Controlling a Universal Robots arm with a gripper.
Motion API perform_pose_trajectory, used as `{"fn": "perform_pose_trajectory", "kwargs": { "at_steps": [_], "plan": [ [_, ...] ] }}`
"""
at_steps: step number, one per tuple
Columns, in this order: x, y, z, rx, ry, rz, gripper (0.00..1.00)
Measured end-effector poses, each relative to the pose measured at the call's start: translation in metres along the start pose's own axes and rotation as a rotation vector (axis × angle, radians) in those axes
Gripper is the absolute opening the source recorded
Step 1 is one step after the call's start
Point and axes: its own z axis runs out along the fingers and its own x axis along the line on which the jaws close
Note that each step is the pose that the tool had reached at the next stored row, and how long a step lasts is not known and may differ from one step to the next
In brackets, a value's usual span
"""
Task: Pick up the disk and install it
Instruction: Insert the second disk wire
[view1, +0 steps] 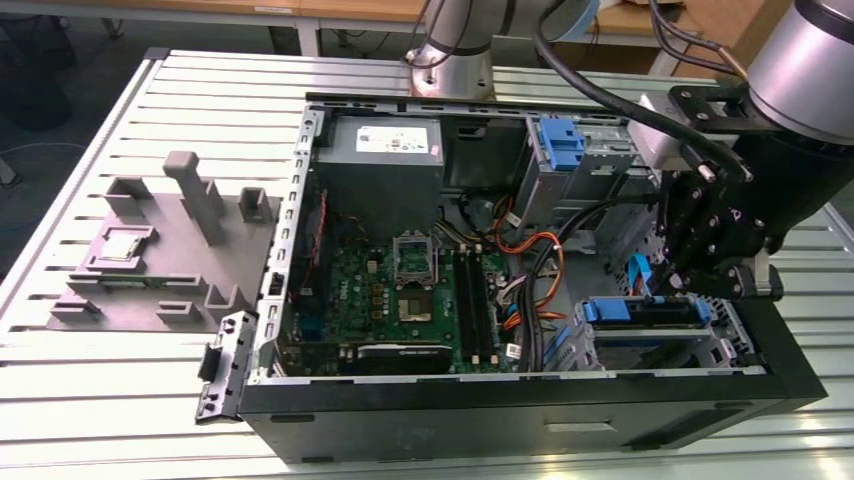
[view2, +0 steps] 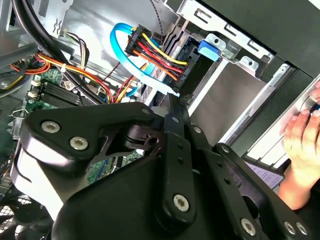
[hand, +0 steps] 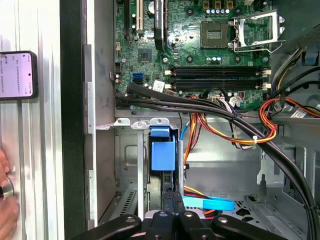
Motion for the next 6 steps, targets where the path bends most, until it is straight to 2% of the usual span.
{"fn": "perform_pose_trajectory", "kwargs": {
  "at_steps": [6],
  "plan": [
    [0.0, 0.0, 0.0, -0.0002, 0.0, 0.0, 0.1]
  ]
}}
